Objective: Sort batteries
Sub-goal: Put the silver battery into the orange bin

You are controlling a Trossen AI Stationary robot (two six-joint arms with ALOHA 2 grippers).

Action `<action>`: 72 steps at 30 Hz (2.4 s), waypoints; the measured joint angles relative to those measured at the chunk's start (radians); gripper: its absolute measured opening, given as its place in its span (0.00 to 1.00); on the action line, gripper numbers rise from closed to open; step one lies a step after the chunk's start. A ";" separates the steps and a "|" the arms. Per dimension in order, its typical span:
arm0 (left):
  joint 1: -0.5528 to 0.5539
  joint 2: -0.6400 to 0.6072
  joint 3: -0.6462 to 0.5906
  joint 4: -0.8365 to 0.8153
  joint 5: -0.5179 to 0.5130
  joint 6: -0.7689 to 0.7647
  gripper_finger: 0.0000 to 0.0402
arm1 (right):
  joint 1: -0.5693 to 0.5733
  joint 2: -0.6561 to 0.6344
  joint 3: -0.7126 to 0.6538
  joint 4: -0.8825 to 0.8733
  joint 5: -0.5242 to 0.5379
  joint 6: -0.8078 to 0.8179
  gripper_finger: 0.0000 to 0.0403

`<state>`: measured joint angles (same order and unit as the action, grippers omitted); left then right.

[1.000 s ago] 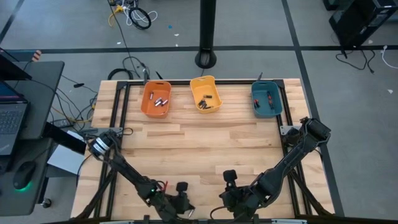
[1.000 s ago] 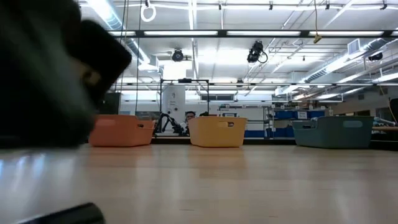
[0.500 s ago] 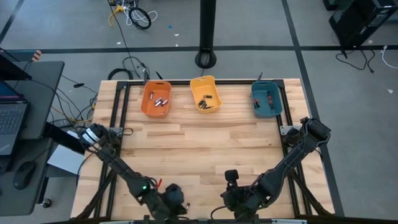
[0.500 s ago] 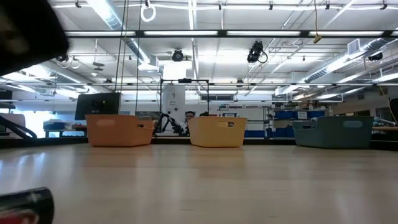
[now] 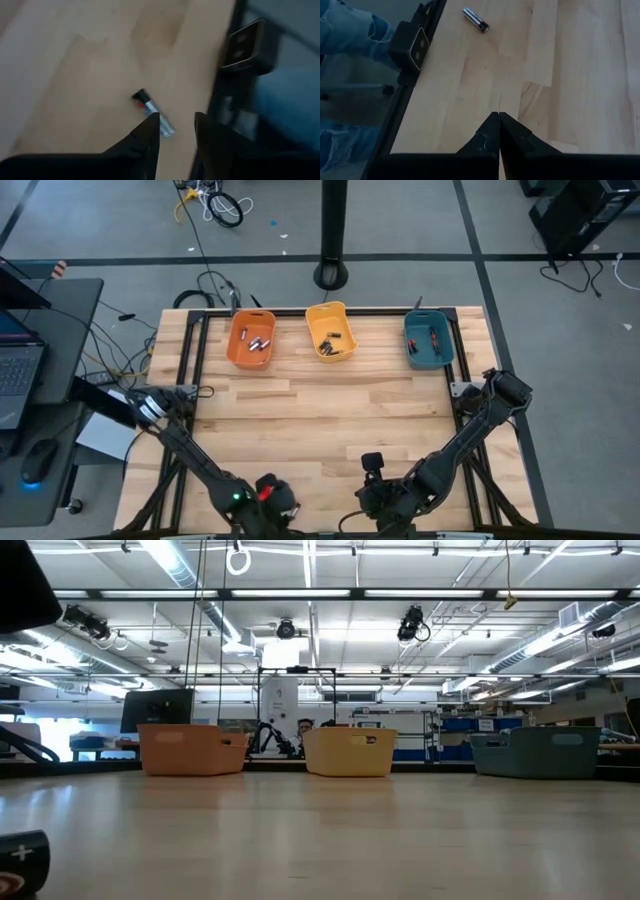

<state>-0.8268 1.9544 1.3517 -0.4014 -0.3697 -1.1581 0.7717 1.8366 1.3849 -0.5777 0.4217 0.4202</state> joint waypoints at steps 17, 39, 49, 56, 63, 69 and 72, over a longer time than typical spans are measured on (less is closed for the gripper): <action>0.028 0.115 0.206 -0.182 0.025 -0.158 0.33 | 0.020 0.000 0.000 0.000 0.007 0.007 0.03; 0.014 0.115 0.200 0.014 0.010 0.110 0.33 | -0.003 0.118 -0.046 0.378 -0.133 -0.119 0.03; -0.011 0.191 0.198 0.084 -0.107 0.223 0.12 | -0.048 0.157 -0.046 0.520 -0.207 -0.180 0.03; 0.022 0.253 0.196 0.175 -0.108 0.340 0.02 | 0.005 0.066 -0.046 0.419 -0.088 -0.180 0.03; 0.022 0.253 0.197 0.138 -0.088 0.309 0.01 | 0.028 0.052 -0.045 0.390 -0.048 -0.178 0.03; 0.011 0.253 0.198 0.001 -0.084 0.204 0.01 | 0.028 0.052 -0.045 0.383 -0.045 -0.177 0.03; 0.005 0.251 0.199 -0.038 -0.083 0.177 0.01 | 0.028 0.052 -0.045 0.380 -0.045 -0.177 0.03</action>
<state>-0.8215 2.2055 1.5509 -0.4394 -0.4532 -0.9812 0.8001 1.8885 1.3403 -0.1977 0.3771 0.2432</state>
